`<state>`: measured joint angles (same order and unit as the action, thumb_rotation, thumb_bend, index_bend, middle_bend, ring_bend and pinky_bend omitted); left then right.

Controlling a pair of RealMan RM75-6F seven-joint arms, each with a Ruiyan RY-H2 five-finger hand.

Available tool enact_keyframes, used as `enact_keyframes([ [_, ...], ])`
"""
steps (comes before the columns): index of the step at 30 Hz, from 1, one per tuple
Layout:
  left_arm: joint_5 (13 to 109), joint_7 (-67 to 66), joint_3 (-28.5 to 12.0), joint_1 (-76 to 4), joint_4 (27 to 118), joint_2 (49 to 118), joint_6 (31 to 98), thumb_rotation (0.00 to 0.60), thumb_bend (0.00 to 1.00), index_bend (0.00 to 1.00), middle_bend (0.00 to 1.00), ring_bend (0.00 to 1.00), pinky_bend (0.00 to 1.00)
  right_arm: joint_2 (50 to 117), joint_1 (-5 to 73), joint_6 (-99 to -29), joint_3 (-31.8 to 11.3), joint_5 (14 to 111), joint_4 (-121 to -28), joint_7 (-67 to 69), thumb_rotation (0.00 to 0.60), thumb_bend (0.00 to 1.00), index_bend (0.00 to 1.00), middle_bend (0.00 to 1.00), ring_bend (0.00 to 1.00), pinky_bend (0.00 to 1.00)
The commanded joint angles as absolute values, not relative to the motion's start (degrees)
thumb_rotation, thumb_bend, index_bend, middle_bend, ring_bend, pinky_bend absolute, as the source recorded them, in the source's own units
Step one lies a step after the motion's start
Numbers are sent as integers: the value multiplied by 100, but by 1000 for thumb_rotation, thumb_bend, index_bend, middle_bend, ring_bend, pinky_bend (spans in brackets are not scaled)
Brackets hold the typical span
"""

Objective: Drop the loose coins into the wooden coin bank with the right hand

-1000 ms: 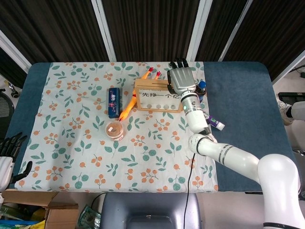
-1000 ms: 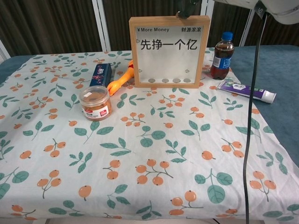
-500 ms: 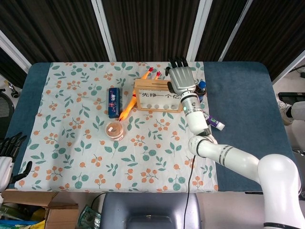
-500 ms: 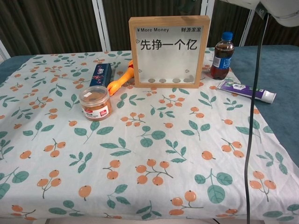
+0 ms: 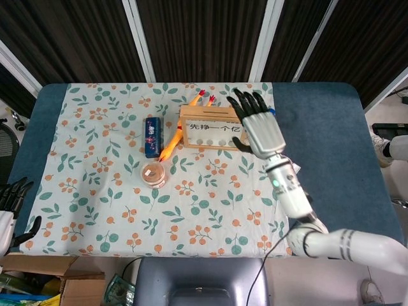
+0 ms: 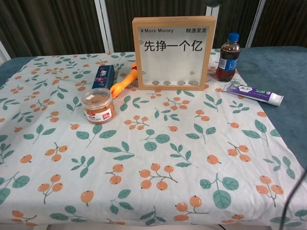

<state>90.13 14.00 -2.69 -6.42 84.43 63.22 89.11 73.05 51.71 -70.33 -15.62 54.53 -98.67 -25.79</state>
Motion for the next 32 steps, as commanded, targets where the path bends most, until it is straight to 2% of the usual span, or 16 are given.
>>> enact_keyframes([
  [1, 9102, 1295, -265, -602, 8392, 6392, 9056, 600, 440, 0, 0, 0, 0, 6221, 3863, -7916, -446, 6133, -11266, -2904, 600, 452, 146, 48, 0, 11],
  [7, 9013, 1151, -288, -582, 8400, 6425, 9041, 600, 441, 0, 0, 0, 0, 6174, 2865, -8486, 357, 6809, -11107, -2807, 600, 451, 87, 23, 0, 0],
  [13, 8908, 1010, -307, -604, 8424, 6439, 8929, 600, 441, 0, 0, 0, 0, 6555, 2146, -8786, 726, 7117, -10556, -2704, 600, 442, 57, 7, 0, 0],
  [19, 8891, 785, -284, -597, 8478, 6472, 8889, 600, 442, 0, 0, 0, 0, 7049, 1467, -9280, 664, 7286, -9862, -2134, 600, 421, 56, 0, 0, 0],
  [32, 8812, 397, -207, -586, 8687, 6426, 8710, 600, 441, 0, 0, 0, 0, 6833, 1233, -9082, 305, 7550, -9852, -1778, 600, 410, 60, 0, 0, 0],
])
